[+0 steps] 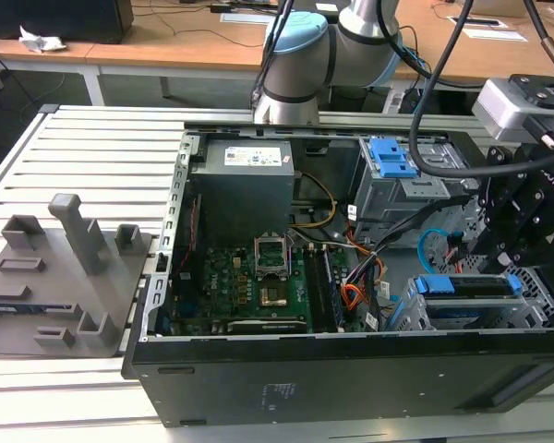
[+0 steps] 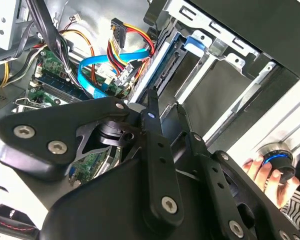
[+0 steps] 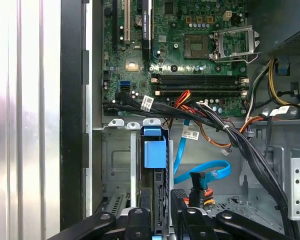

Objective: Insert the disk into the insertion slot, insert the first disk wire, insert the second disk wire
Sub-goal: 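Insert the first disk wire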

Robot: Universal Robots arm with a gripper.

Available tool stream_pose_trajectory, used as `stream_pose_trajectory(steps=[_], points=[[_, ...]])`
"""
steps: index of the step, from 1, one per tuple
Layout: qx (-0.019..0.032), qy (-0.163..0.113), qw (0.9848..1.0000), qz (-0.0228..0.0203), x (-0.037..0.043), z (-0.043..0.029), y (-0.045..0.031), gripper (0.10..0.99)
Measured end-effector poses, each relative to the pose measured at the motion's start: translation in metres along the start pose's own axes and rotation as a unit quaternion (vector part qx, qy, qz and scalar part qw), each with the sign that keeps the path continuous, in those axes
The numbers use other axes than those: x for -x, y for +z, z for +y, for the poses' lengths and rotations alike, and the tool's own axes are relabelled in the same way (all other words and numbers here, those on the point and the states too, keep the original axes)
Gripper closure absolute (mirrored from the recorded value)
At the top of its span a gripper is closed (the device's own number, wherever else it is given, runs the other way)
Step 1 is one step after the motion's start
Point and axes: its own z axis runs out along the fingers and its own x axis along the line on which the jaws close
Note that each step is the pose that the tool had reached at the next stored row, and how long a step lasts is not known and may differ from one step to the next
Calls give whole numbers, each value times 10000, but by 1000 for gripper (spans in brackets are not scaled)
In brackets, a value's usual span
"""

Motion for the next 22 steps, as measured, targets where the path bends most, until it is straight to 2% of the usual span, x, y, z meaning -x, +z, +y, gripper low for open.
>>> stream_pose_trajectory(steps=[11, 18, 22], points=[[0, 0, 10000, 0, 138, 3, 0, 784], [0, 0, 10000, 0, 170, 3, 2, 784], [0, 0, 10000, 0, 172, 2, 28, 784]])
